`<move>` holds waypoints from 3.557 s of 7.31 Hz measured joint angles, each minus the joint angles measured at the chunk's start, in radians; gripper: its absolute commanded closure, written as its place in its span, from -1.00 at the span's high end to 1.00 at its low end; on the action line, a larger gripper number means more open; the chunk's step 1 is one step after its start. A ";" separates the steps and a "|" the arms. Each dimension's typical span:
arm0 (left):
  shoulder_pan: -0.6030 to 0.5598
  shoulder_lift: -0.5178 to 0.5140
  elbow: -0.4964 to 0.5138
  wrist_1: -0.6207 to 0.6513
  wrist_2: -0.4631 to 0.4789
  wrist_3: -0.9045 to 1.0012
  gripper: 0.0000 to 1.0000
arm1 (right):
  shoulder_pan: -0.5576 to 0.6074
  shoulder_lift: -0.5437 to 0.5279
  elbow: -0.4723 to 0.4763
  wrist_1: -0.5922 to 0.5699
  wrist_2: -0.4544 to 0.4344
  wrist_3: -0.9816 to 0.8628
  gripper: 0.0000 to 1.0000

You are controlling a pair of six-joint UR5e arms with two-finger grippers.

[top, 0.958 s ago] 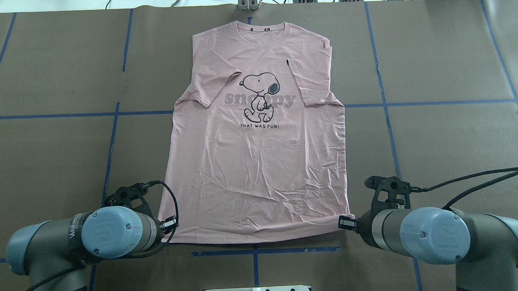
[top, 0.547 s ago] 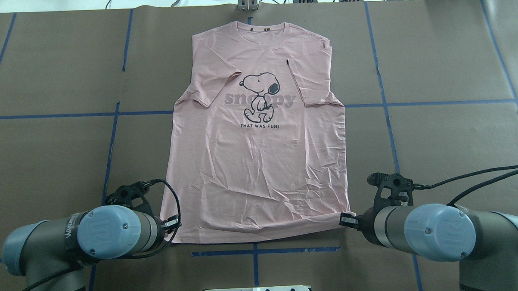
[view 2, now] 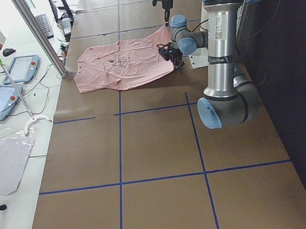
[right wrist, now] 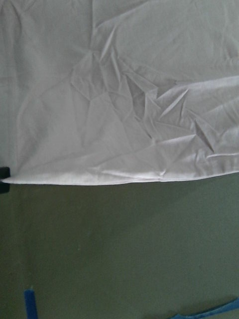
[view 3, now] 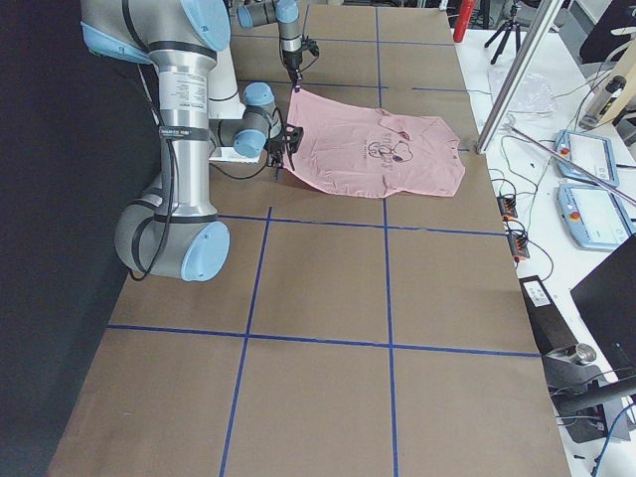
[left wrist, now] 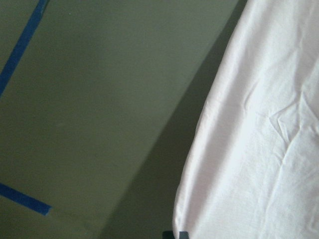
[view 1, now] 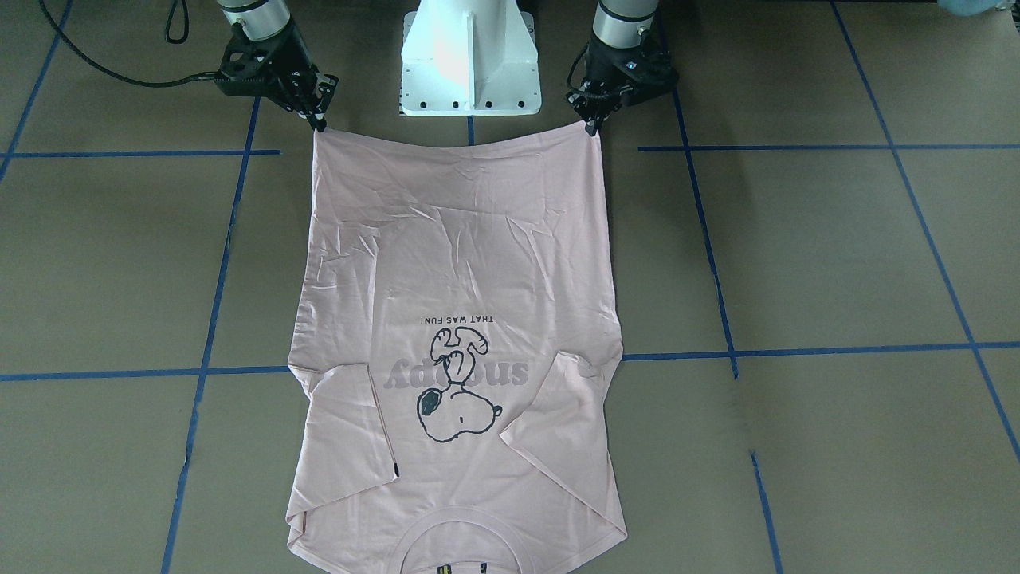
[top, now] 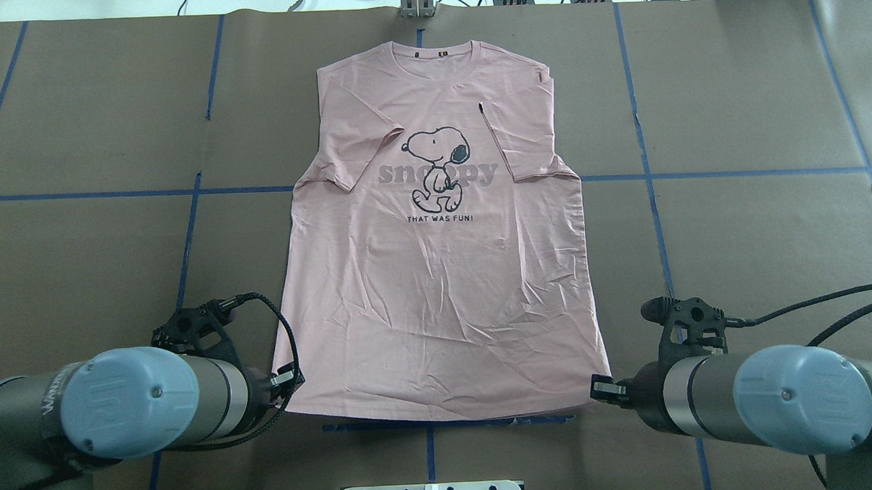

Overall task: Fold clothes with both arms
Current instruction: 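Lift the hem with both grippers and fold it toward the collar, then lay the hem down near the collar and open both grippers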

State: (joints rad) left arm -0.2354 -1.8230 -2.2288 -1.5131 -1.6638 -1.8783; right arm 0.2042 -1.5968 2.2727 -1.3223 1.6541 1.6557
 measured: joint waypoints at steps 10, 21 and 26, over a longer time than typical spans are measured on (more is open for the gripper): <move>-0.161 -0.073 -0.105 0.199 -0.036 0.319 -1.00 | 0.308 0.075 -0.021 -0.005 0.175 -0.550 -1.00; -0.546 -0.333 0.794 -0.512 -0.045 0.520 -1.00 | 0.660 0.743 -1.015 0.167 0.217 -0.810 -1.00; -0.536 -0.364 0.806 -0.518 -0.045 0.489 0.99 | 0.640 0.744 -0.996 0.195 0.236 -0.790 0.99</move>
State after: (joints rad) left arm -0.7716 -2.1870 -1.4231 -2.0309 -1.7088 -1.3894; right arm 0.8444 -0.8532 1.2767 -1.1276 1.8897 0.8652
